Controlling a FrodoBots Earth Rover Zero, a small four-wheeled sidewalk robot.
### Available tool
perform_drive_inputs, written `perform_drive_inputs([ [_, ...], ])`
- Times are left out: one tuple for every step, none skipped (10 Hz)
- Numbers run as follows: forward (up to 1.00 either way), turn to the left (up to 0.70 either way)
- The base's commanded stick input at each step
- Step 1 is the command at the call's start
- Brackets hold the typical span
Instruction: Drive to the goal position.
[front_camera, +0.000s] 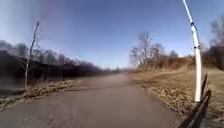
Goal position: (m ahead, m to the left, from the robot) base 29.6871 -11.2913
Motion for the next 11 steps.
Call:
perform_drive_inputs([
  [0.7, 0.0],
  [0.7, 0.0],
  [0.7, 0.0],
  [0.7, 0.0],
  [0.7, 0.0],
  [0.7, 0.0],
  [0.7, 0.0],
  [0.7, 0.0],
  [0.7, 0.0],
  [0.7, 0.0],
  [0.7, 0.0],
])
